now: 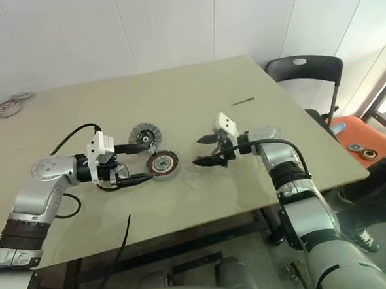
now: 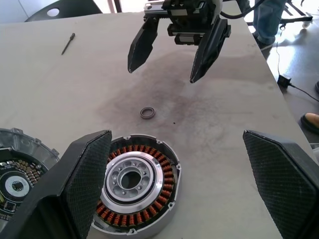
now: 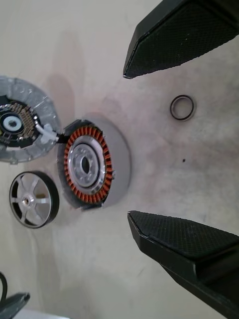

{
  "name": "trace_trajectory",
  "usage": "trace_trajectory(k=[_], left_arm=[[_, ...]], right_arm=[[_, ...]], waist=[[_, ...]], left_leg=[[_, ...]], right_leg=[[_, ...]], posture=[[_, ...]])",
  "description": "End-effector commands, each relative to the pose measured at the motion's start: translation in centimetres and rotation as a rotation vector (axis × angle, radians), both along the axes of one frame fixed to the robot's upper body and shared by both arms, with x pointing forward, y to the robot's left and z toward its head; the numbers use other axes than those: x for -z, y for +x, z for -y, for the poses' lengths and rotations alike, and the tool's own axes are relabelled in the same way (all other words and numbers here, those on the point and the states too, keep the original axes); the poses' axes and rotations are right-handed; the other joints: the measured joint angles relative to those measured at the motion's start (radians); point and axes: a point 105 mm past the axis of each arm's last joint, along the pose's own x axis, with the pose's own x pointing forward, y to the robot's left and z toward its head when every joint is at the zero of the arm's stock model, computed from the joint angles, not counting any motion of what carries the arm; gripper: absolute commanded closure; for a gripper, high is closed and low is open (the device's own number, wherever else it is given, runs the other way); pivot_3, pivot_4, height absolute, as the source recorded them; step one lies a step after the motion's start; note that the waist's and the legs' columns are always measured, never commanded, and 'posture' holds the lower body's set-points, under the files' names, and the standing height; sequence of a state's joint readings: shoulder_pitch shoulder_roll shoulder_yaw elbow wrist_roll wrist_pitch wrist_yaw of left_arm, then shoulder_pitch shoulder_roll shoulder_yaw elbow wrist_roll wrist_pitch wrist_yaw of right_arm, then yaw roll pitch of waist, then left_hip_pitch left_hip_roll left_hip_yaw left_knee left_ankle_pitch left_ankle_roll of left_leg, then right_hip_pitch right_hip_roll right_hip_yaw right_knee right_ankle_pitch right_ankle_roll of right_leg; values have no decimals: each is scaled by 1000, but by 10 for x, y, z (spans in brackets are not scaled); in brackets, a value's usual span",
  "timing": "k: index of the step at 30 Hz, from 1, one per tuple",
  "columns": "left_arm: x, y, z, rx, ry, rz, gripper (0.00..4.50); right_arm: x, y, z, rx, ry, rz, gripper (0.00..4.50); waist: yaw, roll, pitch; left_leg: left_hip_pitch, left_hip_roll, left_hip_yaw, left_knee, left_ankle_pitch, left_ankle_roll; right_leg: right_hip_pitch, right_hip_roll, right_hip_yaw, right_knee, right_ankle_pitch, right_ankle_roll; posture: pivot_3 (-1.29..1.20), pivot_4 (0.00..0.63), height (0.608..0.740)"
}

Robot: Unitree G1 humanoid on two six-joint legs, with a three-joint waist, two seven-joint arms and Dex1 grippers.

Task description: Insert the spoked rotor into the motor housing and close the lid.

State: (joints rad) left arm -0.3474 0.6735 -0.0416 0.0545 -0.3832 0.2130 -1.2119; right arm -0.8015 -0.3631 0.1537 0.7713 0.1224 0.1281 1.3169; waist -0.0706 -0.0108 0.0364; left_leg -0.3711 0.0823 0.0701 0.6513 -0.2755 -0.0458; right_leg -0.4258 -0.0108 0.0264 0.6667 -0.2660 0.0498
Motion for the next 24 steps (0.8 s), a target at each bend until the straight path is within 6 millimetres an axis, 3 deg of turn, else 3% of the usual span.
trace_trajectory(k=[1,16,24], left_arm=[[-15,0,-3,-14,-13,60,0],[-16,-2,-8,-47,-22,59,0],[-14,-5,-8,-58,-31,58,0]], right_arm=[[-6,10,-2,22,-13,48,50],[-14,16,-6,21,4,72,50],[-5,15,-9,13,-27,57,50]], waist=[[0,0,0],[0,0,0],[-1,0,0]], left_leg=[[0,0,0,0,0,0],[0,0,0,0,0,0],[0,0,0,0,0,0]], right_leg=[[0,0,0,0,0,0],[0,0,0,0,0,0],[0,0,0,0,0,0]], posture=[[0,0,740],[0,0,740],[0,0,740]])
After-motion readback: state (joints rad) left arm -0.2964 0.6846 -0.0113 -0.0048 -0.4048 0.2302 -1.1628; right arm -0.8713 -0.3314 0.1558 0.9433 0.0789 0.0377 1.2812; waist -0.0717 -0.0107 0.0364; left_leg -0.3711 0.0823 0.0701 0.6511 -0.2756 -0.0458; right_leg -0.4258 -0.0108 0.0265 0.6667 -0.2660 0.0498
